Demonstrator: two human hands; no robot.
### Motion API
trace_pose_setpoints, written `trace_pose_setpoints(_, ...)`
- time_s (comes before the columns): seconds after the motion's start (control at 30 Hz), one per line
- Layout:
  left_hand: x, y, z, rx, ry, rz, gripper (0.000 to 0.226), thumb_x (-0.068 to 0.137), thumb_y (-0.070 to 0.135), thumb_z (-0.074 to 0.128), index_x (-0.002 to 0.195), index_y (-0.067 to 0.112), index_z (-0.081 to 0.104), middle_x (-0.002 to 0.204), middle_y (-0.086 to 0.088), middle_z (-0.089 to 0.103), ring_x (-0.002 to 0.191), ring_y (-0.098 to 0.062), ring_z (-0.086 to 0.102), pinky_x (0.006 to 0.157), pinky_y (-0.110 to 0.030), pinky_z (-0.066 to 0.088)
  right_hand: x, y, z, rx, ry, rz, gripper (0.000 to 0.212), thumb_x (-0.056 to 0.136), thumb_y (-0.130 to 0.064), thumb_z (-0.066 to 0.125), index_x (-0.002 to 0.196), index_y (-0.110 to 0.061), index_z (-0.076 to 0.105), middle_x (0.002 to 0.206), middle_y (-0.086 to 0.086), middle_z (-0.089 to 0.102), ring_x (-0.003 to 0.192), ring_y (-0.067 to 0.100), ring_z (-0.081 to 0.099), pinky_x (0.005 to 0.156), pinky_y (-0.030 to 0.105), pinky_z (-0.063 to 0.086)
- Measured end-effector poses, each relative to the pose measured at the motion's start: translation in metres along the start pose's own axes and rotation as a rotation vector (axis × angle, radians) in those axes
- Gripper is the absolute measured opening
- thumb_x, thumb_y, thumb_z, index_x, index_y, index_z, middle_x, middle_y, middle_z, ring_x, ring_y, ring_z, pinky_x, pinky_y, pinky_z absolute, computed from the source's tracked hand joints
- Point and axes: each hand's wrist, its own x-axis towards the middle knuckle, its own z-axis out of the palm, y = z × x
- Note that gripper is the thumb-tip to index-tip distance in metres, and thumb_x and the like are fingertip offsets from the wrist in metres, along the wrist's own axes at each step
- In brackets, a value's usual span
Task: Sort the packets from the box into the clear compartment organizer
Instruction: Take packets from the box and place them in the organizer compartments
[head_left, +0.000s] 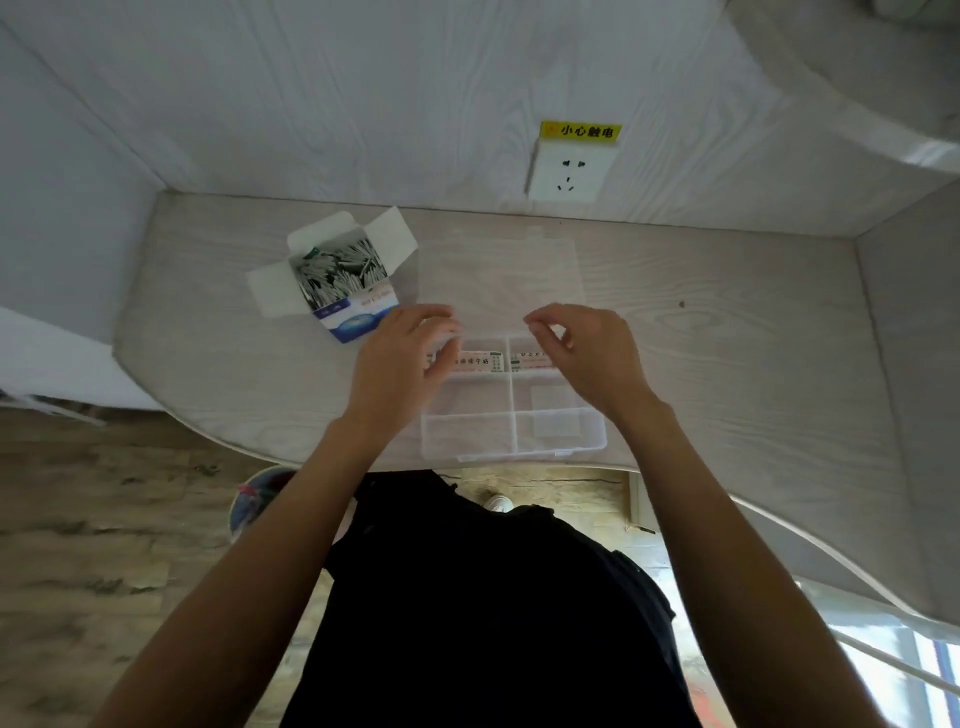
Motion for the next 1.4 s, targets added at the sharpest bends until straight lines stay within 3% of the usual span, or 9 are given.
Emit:
trace_pose_setpoints(0.17,-0.001,-0.019,-0.052,0.120,0.277,-0.079,0.026,0.082,0.017,0.064,0.107,0.009,0.060,0.108,-0.010,0.065,0.101,-0.026,0.056,0.087,-0.031,0.042,0.030,-0.052,0.011,0.113,0.183,-0.193,0.012,0.087,-0.015,0.062,0.095,-0.015,0.071,0.104,0.003,0.068,0.100,0.019,0.055,0.087,0.016,0.034)
trace_pose_setpoints(0.3,0.006,-0.060,-0.073,0.199,0.062,-0.376,0.080,0.068,0.031,0.078,0.134,0.005,0.042,0.134,-0.015,0.048,0.123,-0.032,0.044,0.104,-0.041,0.031,0.076,-0.095,0.029,0.064,0.122,-0.304,0.012,0.083,-0.016,0.061,0.090,-0.015,0.071,0.089,0.003,0.069,0.089,0.027,0.055,0.081,0.025,0.032)
trace_pose_setpoints(0.37,0.011,-0.075,-0.074,0.221,-0.049,-0.437,0.088,0.065,0.039,0.079,0.136,0.005,0.040,0.133,-0.015,0.050,0.122,-0.032,0.047,0.102,-0.044,0.035,0.096,-0.113,0.044,-0.018,0.023,-0.301,0.015,0.085,-0.019,0.058,0.087,-0.013,0.071,0.081,0.005,0.069,0.085,0.029,0.054,0.076,0.032,0.033)
trace_pose_setpoints(0.47,0.015,-0.081,-0.069,0.191,-0.086,-0.462,0.079,0.066,0.036,0.079,0.130,0.004,0.046,0.124,-0.014,0.058,0.112,-0.032,0.055,0.094,-0.040,0.042,0.116,-0.136,0.064,-0.218,-0.059,-0.304,0.013,0.084,-0.011,0.059,0.082,-0.005,0.070,0.071,0.013,0.067,0.082,0.033,0.056,0.068,0.033,0.033)
trace_pose_setpoints(0.67,0.012,-0.082,-0.062,0.084,-0.026,-0.474,0.073,0.068,0.029,0.081,0.130,0.005,0.050,0.126,-0.013,0.057,0.115,-0.030,0.053,0.097,-0.038,0.038,0.133,-0.151,0.078,-0.570,-0.346,-0.218,0.020,0.092,-0.014,0.046,0.102,-0.011,0.063,0.107,0.008,0.063,0.101,0.026,0.058,0.075,0.030,0.036)
trace_pose_setpoints(0.9,0.011,-0.084,-0.058,0.082,-0.053,-0.445,0.075,0.070,0.038,0.078,0.133,0.011,0.047,0.130,-0.008,0.055,0.117,-0.027,0.051,0.097,-0.036,0.035,0.129,-0.146,0.065,-0.322,-0.303,-0.268,0.019,0.097,-0.016,0.038,0.110,-0.007,0.049,0.100,0.013,0.059,0.087,0.031,0.056,0.062,0.033,0.031)
trace_pose_setpoints(1.1,0.011,-0.080,-0.055,0.078,-0.055,-0.447,0.075,0.072,0.038,0.077,0.134,0.013,0.045,0.132,-0.004,0.053,0.118,-0.023,0.049,0.096,-0.032,0.033,0.122,-0.131,0.055,-0.030,-0.424,-0.181,0.032,0.088,-0.025,0.058,0.118,-0.015,0.050,0.102,0.009,0.065,0.086,0.026,0.060,0.070,0.032,0.046)
trace_pose_setpoints(1.23,0.009,-0.076,-0.055,0.047,-0.051,-0.456,0.075,0.072,0.037,0.076,0.135,0.013,0.043,0.133,-0.004,0.051,0.119,-0.022,0.047,0.096,-0.031,0.032,0.119,-0.129,0.064,-0.089,-0.377,-0.175,0.028,0.086,-0.012,0.056,0.114,-0.012,0.053,0.103,0.013,0.065,0.088,0.029,0.061,0.072,0.038,0.050)
trace_pose_setpoints(1.4,0.006,-0.074,-0.054,0.028,-0.025,-0.466,0.074,0.073,0.037,0.076,0.135,0.013,0.043,0.133,-0.003,0.050,0.119,-0.021,0.046,0.096,-0.030,0.032,0.120,-0.133,0.069,-0.268,-0.280,-0.155,0.021,0.094,-0.020,0.049,0.103,-0.003,0.057,0.095,0.016,0.064,0.084,0.032,0.060,0.063,0.033,0.040)
